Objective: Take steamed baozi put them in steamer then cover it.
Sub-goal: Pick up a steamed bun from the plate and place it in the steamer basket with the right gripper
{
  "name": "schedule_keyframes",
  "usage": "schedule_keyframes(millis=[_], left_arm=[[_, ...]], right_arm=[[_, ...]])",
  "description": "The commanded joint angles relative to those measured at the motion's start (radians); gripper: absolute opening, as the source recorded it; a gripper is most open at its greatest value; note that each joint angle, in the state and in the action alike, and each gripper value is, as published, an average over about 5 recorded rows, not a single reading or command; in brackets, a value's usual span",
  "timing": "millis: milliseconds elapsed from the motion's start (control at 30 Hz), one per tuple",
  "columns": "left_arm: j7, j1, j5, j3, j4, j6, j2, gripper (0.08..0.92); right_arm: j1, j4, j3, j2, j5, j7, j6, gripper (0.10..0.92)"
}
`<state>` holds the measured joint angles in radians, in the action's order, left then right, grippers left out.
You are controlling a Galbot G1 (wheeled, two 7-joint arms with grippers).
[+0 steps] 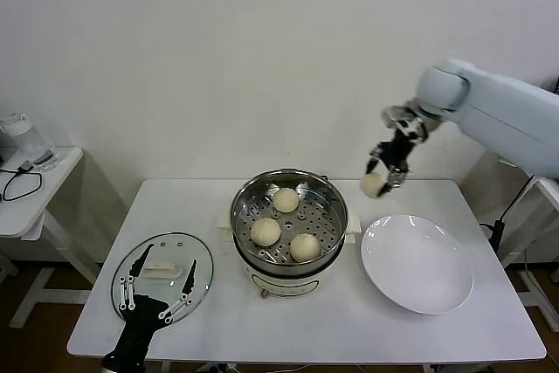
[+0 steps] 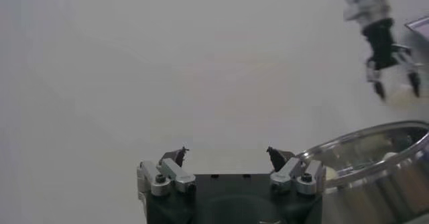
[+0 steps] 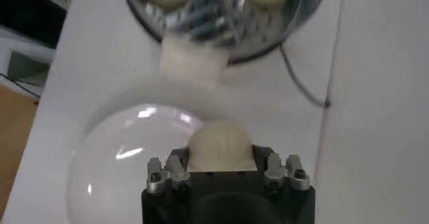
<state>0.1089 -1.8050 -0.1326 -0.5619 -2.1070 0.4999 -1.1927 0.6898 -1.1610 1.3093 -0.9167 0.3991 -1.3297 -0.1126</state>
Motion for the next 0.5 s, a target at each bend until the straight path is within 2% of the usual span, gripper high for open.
schedule_keyframes(millis=[33,500], left_arm=[[0.001,0.000,0.002,-0.004,-0.001,0.000,0.006,0.823],[0.002,0.005,0.005,-0.005,0.000,0.003,0.007,0.823]], right_arm=[[0.123,-0.036,0.143,-0.211,0.150,0.022,-0.044,0.662],[-0.005,0.002,0.176,-0.282,0.057,0.068,-0.049,0.656]])
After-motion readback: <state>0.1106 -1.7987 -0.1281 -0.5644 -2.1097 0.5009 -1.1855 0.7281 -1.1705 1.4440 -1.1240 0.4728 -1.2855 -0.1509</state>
